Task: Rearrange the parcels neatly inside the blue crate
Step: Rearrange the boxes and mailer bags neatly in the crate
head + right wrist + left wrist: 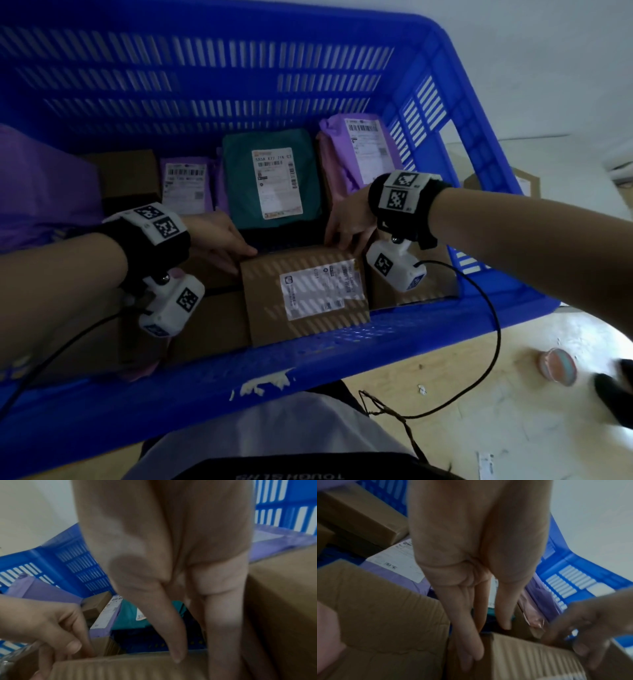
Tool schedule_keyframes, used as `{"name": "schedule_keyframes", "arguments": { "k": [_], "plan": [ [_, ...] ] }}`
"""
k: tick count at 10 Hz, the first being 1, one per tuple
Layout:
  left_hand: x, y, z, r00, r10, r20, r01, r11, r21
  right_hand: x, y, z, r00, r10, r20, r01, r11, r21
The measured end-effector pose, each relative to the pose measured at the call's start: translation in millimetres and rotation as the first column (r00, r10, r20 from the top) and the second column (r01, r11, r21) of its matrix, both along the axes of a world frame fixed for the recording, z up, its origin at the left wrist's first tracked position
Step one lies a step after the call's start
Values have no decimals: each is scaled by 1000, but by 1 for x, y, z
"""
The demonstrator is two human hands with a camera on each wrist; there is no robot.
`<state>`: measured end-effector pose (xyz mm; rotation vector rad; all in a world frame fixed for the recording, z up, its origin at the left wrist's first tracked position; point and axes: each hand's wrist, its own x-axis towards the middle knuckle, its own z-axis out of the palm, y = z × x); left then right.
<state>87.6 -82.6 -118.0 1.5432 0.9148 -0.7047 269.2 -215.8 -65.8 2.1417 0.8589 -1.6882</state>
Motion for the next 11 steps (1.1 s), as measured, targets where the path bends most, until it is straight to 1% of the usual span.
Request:
{"name": "schedule_keyframes", "arguments": {
  "k": [1,2,3,4,5,6,7,8,9,10,11],
  "plan": [
    [3,-3,-4,994,-110,4,110,992,57,0,-1,0,995,58,76,-61,997,40],
    [7,-6,-8,967,-254,-24,254,953,163,-4,4,6,987,152,47,-151,988,-15],
    [10,-10,-13,945,-322,-60,327,914,240,-6,2,7,988,155,22,-154,987,-35],
    [17,-13,-9,912,-394,-112,409,864,294,-4,-1,11,997,71,12,-71,996,52],
    [29,-15,3,878,-459,-136,475,805,356,2,-3,30,999,-11,-39,16,993,121],
    [47,-18,21,866,-495,-75,480,778,406,19,-13,66,992,-114,-50,123,961,249],
    [68,-33,40,912,-396,108,353,891,286,40,-32,94,978,-205,38,178,916,360],
    [89,-56,52,927,-317,201,275,938,211,55,-54,106,958,-261,117,215,926,312],
    [105,-82,58,940,-286,188,261,954,149,60,-73,105,941,-248,228,192,951,243],
    [116,-102,59,956,-254,149,249,967,51,58,-82,102,927,-232,296,183,966,185],
    [123,-115,61,963,-242,116,244,970,-8,55,-85,103,920,-286,267,244,953,179]
  ]
}}
